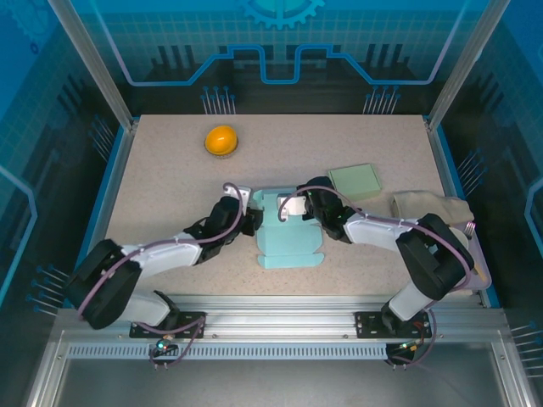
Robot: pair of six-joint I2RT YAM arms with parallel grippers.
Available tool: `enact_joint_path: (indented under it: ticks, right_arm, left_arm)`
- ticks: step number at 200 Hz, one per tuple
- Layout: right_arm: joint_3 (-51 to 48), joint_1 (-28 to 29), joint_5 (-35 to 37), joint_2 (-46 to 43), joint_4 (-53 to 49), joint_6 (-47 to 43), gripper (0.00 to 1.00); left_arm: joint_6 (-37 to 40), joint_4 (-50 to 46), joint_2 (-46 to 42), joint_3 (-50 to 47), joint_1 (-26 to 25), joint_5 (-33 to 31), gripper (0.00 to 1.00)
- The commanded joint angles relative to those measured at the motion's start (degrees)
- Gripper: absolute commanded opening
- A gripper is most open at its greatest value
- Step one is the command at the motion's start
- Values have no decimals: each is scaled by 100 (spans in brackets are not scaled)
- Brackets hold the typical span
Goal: Fold the paper box
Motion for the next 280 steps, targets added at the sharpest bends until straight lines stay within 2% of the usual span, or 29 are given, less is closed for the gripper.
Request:
enact_joint_path:
  ticks: [1,20,41,65,90,101,141,182,237,280]
  right_arm:
    - [-192,89,-83,226,-109,-133,0]
    - [-266,136,-17,261,62,-186,0]
    - [-300,180,62,258,182,-212,0]
    - [-338,218,58,209,216,-256,0]
    - [-436,266,80,164,449,-285,0]
    - [-519,309,144,157,710,-328,0]
    - [-836,575,518,144,1774,-674,0]
    - [-876,653,820,226,2231,-762,0]
    - [-959,722,917,307,2365,-777,0]
    - [-944,734,948,341,2259,-751,0]
  left_arm:
    - [149,-203,-539,-222,115,-281,41]
    - [-193,-473,-732,-281,382,-679,40]
    - [-705,-752,-659,-290,911,-719,37]
    - [-909,-800,-347,-222,1228,-120,37]
    - [-946,-315,115,-161,1213,1121,40]
    - [-989,87,209,-268,1149,1387,41]
    - [-647,376,451,-159,875,1457,41]
    - [-583,647,554,-193,670,1585,40]
    - [-553,625,691,-170,469,1416,40]
    - [-500,519,660,-2,447,1472,45]
